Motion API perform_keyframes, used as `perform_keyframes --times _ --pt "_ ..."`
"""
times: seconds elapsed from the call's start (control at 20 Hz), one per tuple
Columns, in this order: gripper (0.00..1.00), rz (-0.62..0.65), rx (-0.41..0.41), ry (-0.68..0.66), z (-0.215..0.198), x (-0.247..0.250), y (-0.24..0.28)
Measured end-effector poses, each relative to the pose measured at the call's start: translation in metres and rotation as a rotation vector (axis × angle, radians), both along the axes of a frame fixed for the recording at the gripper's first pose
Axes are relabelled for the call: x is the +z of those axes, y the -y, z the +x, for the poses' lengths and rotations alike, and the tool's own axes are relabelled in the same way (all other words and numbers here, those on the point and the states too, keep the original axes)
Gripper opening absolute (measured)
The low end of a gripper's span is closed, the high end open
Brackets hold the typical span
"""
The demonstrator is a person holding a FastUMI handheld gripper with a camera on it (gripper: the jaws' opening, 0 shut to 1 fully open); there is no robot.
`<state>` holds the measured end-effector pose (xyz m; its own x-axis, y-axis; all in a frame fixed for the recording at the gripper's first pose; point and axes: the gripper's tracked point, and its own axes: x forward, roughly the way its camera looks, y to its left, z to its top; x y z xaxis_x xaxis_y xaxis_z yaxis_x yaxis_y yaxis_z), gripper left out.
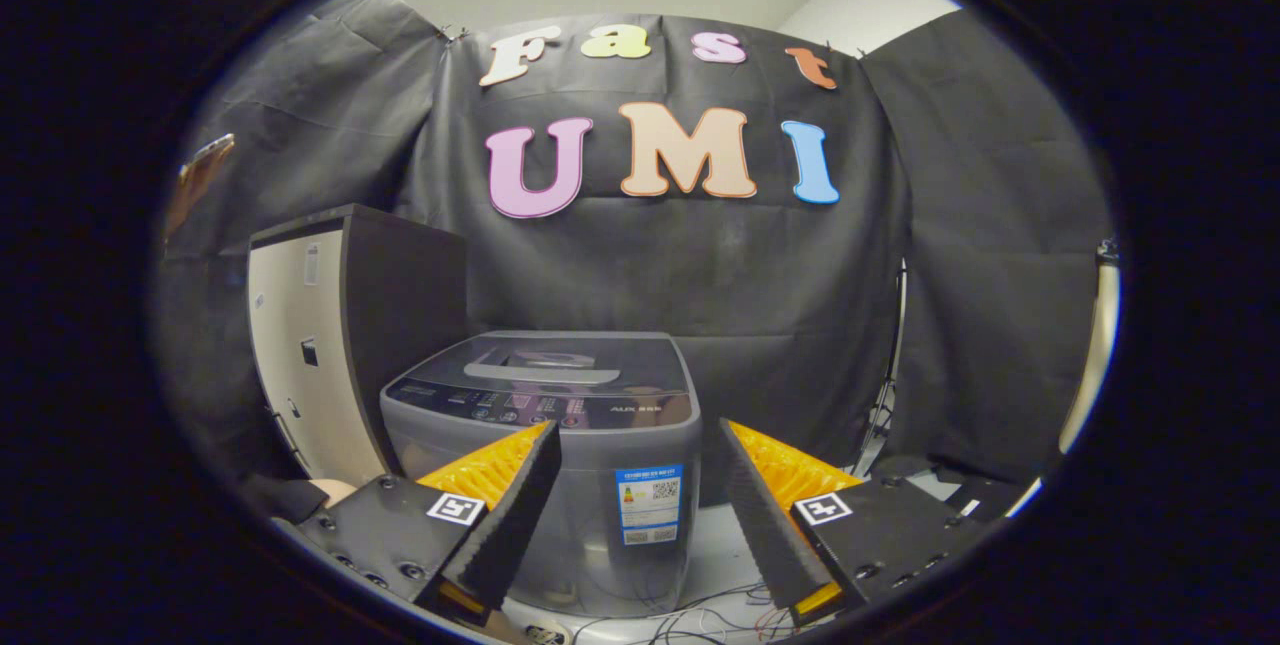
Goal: Put the clothes into the washing machine and then close the washing machine lid.
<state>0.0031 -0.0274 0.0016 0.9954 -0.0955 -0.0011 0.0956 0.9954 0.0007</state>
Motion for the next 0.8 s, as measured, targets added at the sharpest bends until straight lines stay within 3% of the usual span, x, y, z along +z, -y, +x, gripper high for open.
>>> perform_keyframes --times 0.8 --pt "0.97 -0.001 0.000 0.000 0.0011 0.0004 -0.0001"
